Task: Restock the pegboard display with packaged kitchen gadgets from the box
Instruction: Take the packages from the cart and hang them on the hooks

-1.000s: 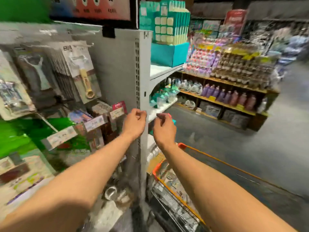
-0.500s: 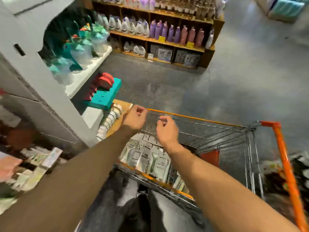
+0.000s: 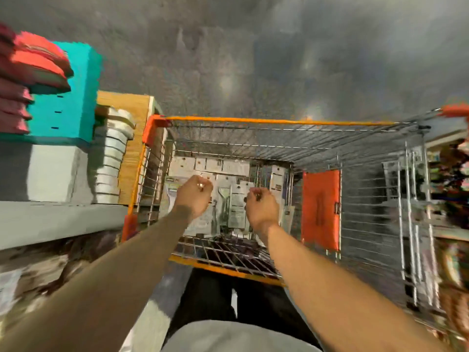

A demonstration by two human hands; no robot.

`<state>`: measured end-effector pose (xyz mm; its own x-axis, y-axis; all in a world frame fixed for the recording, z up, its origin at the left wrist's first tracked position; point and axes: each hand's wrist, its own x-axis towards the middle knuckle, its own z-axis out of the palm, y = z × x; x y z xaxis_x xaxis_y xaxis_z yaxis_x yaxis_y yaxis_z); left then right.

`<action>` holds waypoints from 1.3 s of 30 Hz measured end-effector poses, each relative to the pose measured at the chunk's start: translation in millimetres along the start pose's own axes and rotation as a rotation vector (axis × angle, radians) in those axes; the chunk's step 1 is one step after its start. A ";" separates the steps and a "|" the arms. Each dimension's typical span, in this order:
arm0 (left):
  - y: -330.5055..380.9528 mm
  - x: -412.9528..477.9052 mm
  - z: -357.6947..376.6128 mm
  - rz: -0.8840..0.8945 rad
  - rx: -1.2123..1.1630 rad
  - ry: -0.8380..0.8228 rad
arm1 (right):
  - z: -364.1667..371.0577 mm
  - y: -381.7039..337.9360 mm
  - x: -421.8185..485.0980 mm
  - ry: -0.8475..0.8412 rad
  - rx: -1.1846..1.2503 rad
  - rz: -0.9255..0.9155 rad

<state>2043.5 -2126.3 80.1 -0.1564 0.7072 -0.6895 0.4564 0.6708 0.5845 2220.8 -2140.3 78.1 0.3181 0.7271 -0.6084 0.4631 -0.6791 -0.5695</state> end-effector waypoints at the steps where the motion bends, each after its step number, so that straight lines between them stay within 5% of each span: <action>1: -4.6 4.4 8.1 -0.020 0.018 -0.015 | 6.4 10.5 7.4 -0.010 0.003 0.026; 8: -58.8 60.5 72.3 -0.093 0.150 -0.140 | 59.9 90.4 69.0 -0.137 -0.073 0.214; 14: -96.9 120.3 125.2 -0.267 0.018 -0.157 | 102.5 145.7 118.4 -0.179 -0.101 0.313; 24: -106.0 159.2 185.9 -0.242 0.080 -0.234 | 131.9 175.4 167.2 -0.054 -0.083 0.278; 35: -111.0 160.9 182.9 -0.187 0.067 -0.232 | 114.8 174.3 140.2 -0.349 0.095 0.026; 39: -121.7 168.0 178.4 -0.173 0.109 -0.117 | 125.3 190.7 157.5 -0.087 -0.008 0.112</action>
<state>2117.9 -2128.9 -183.2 -0.1408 0.5491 -0.8238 0.5250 0.7469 0.4081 2255.6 -2167.8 -195.6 0.2954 0.6354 -0.7134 0.4357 -0.7542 -0.4914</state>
